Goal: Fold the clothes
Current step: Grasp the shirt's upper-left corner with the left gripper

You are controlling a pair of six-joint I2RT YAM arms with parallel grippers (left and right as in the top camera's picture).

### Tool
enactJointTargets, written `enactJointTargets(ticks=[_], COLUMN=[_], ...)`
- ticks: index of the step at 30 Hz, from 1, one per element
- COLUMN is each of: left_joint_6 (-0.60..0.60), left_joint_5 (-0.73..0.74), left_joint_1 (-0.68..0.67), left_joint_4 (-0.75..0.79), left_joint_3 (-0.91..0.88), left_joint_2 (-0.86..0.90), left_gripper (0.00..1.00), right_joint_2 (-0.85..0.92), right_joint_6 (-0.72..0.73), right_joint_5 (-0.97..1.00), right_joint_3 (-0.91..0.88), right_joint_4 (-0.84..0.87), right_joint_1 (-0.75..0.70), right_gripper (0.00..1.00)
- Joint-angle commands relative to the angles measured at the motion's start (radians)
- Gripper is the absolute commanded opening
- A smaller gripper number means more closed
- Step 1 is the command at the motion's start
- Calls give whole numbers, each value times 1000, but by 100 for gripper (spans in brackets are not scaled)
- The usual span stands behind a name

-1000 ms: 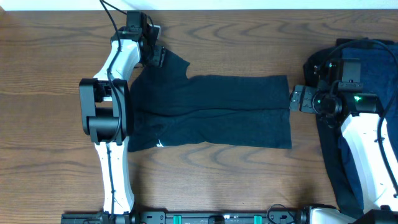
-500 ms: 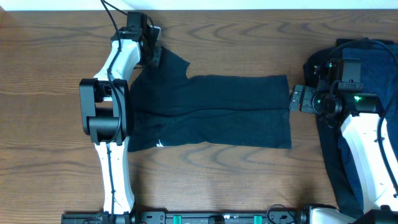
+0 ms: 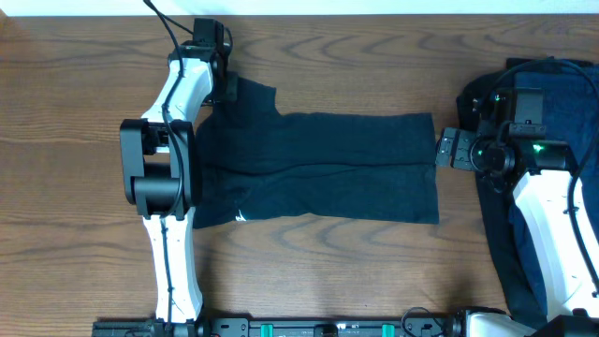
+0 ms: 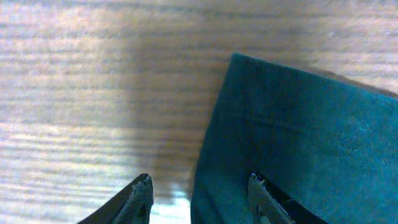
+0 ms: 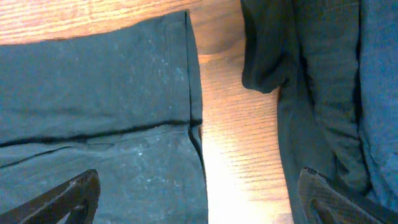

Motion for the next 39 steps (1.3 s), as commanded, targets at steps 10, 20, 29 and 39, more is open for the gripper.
enactJointTargets(ticks=[10, 20, 29, 39], left_joint_6=[-16, -16, -16, -13], left_joint_5=[87, 179, 163, 161], left_joint_1=[10, 10, 11, 11], left_joint_4=[9, 30, 36, 38], left_joint_3=[-19, -26, -63, -74], left_joint_2=[-55, -53, -52, -52], left_gripper=[58, 59, 57, 19], right_joint_2=[-1, -1, -1, -1], right_joint_6=[7, 7, 7, 7], right_joint_5=[-4, -4, -4, -4], right_joint_3=[2, 2, 2, 2], right_joint_4=[-1, -1, -1, -1], right_joint_1=[-6, -6, -6, -6], right_gripper=[99, 99, 99, 99])
